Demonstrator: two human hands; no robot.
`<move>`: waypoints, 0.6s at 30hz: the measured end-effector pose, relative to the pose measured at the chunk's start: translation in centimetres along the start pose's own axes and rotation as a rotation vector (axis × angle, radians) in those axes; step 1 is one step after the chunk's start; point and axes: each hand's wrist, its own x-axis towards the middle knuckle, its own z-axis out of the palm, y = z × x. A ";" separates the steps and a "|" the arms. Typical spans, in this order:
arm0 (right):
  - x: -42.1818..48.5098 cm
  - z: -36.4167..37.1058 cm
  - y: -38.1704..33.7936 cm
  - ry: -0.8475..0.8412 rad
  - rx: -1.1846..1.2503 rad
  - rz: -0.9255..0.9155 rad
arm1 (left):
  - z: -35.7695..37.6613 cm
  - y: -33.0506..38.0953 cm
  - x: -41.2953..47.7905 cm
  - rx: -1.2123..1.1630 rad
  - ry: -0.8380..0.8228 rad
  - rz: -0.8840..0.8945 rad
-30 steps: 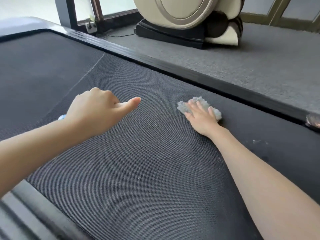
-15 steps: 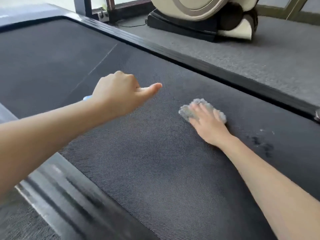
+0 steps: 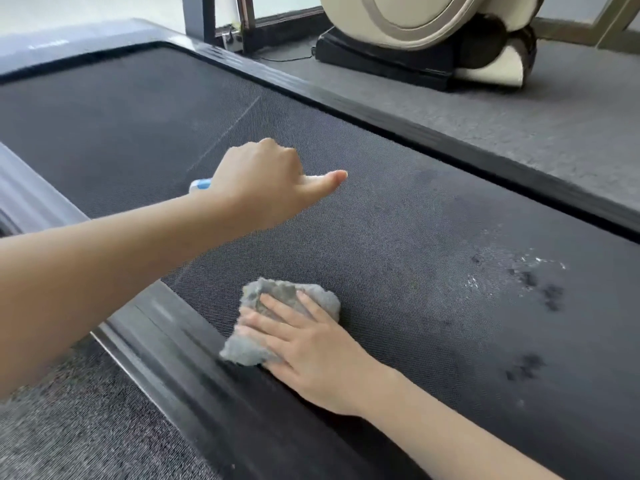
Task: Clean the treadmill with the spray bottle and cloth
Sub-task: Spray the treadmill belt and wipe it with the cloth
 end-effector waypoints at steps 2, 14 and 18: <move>-3.5 0.2 0.5 -0.003 -0.013 -0.005 | 0.0 -0.1 -0.3 0.001 -0.001 0.009; 2.9 -2.9 5.7 -0.016 -0.139 0.115 | -0.9 -0.3 -1.2 0.016 0.018 0.007; -0.5 -5.0 15.7 0.166 -0.172 0.597 | -0.9 -0.8 -1.3 0.011 0.017 -0.027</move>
